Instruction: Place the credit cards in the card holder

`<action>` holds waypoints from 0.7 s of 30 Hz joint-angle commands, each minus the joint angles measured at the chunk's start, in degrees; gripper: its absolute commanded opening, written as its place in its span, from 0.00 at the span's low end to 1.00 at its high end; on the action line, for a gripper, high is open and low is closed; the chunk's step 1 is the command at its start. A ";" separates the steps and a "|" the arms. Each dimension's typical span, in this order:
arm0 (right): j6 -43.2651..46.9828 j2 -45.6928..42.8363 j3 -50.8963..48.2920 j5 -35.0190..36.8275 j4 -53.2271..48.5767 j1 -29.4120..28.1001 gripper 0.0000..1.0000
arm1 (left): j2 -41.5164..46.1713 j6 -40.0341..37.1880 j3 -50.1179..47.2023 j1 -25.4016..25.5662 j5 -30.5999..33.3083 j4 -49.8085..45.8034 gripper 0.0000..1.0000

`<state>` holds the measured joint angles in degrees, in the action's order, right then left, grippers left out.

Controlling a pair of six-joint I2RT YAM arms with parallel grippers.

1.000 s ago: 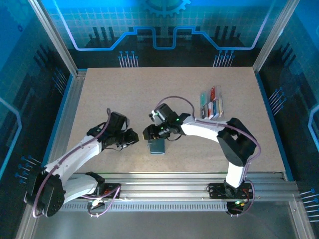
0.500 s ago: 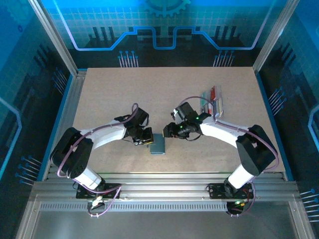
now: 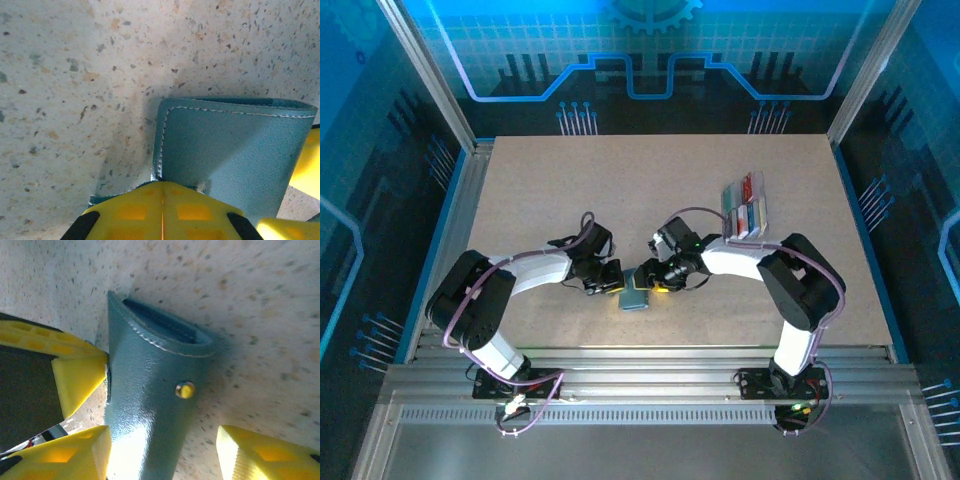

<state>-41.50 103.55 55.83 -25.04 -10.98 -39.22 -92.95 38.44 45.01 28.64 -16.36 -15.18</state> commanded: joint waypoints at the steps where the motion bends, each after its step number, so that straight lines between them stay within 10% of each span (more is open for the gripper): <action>1: -2.92 2.96 0.62 -5.45 5.55 -1.63 0.53 | -3.59 -1.00 -3.77 0.05 1.49 0.26 0.08; 7: -4.03 -1.82 -2.13 -2.67 7.77 -0.54 0.00 | -0.95 -0.08 -5.51 -0.95 -0.98 2.66 0.08; 15: 2.03 -16.62 10.50 55.18 -45.70 -4.19 0.00 | 10.15 -2.00 -4.59 -3.31 7.30 -4.95 0.26; 21: -8.00 -3.53 20.46 71.15 -65.28 -12.56 0.00 | 10.57 -1.28 -4.51 -4.06 6.95 -5.57 0.27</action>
<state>-44.23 92.31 73.93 32.10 -59.77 -47.81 -82.91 38.37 40.45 25.06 -10.83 -17.56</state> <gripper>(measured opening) 0.095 0.266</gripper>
